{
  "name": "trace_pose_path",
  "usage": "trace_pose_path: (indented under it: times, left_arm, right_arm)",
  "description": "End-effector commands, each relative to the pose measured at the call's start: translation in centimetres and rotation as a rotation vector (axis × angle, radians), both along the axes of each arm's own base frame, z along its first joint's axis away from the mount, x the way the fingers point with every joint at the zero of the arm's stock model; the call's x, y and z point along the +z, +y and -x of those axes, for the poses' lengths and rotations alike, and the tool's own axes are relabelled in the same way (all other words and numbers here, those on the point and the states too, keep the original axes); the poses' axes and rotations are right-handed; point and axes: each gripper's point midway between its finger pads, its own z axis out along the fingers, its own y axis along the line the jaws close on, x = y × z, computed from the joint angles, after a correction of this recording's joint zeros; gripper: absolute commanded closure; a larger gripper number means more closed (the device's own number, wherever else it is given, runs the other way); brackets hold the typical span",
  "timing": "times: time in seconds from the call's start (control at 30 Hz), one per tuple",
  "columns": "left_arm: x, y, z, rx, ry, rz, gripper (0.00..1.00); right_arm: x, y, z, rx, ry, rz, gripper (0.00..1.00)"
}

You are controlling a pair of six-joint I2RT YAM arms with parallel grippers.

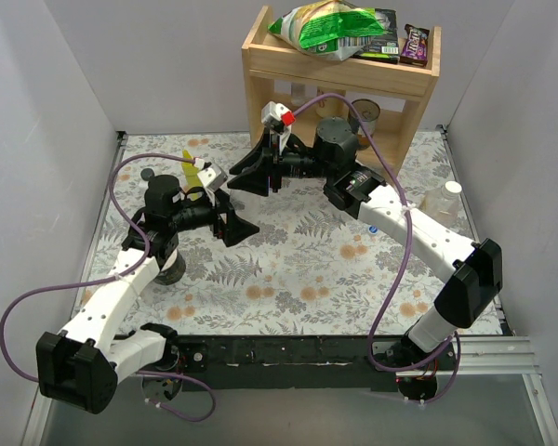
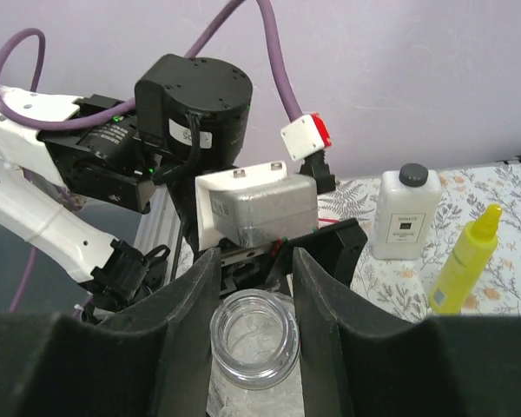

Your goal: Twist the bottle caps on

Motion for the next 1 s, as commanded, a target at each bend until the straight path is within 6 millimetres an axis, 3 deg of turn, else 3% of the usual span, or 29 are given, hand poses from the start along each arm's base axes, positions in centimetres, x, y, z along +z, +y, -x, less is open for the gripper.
trace_pose_path:
  times: [0.0,0.23,0.27,0.3,0.4,0.47,0.5,0.57,0.6,0.67,0.7,0.77,0.8,0.87,0.9,0.97]
  left_arm:
    - [0.7,-0.6,0.6,-0.059,-0.052,0.011,0.12]
    - [1.2,-0.5,1.1,-0.077,-0.055,0.032,0.38]
    - [1.3,-0.5,1.1,-0.079,-0.067,0.033,0.41]
    - [1.5,-0.5,1.1,-0.080,-0.074,0.035,0.45]
    - [1.9,-0.5,1.3,-0.081,-0.097,0.050,0.51]
    - [1.7,-0.5,1.6,-0.094,-0.102,0.058,0.57]
    - [1.6,-0.5,1.7,-0.095,-0.101,0.059,0.59]
    - [1.5,-0.5,2.0,-0.104,-0.105,0.065,0.68]
    - [0.9,-0.4,2.2,-0.104,-0.094,0.062,0.71]
    - [0.3,-0.4,2.4,-0.108,-0.080,0.061,0.74]
    - [0.2,-0.4,2.4,-0.107,-0.097,0.064,0.78]
    - [-0.1,-0.4,2.4,-0.106,-0.103,0.063,0.95]
    - [-0.2,-0.2,2.2,-0.089,-0.107,0.063,1.00]
    - [-0.5,-0.2,2.1,-0.078,-0.112,0.073,1.00]
    - [-0.5,-0.2,2.1,-0.071,-0.114,0.076,1.00]
    - [-0.5,-0.3,2.1,-0.074,-0.114,0.082,1.00]
  right_arm:
    - [1.9,0.1,0.7,0.028,-0.041,-0.070,0.99]
    - [1.7,0.8,0.0,0.033,-0.058,-0.052,0.98]
    - [1.5,0.7,0.0,0.031,-0.053,-0.036,0.93]
    - [1.4,0.6,-0.1,0.023,-0.066,-0.030,0.76]
    - [1.0,-0.1,-0.4,-0.023,-0.055,0.014,0.47]
    - [0.5,-1.1,-1.3,-0.088,-0.067,0.068,0.35]
    - [1.7,-2.4,-1.8,-0.124,-0.095,0.067,0.28]
    - [2.0,-4.3,-3.2,-0.199,-0.142,0.099,0.22]
    - [2.3,-6.7,-3.8,-0.251,-0.141,0.125,0.17]
    - [1.9,-9.3,-4.6,-0.304,-0.199,0.174,0.13]
    - [1.3,-11.9,-4.8,-0.338,-0.209,0.226,0.13]
    - [-1.4,-14.9,-5.1,-0.355,-0.278,0.349,0.13]
    - [-2.3,-17.5,-5.3,-0.397,-0.290,0.398,0.14]
    - [-8.4,-21.0,-4.2,-0.395,-0.206,0.557,0.14]
    - [-9.0,-23.5,-3.9,-0.412,-0.271,0.598,0.13]
    - [-14.3,-26.2,-2.1,-0.376,-0.220,0.738,0.12]
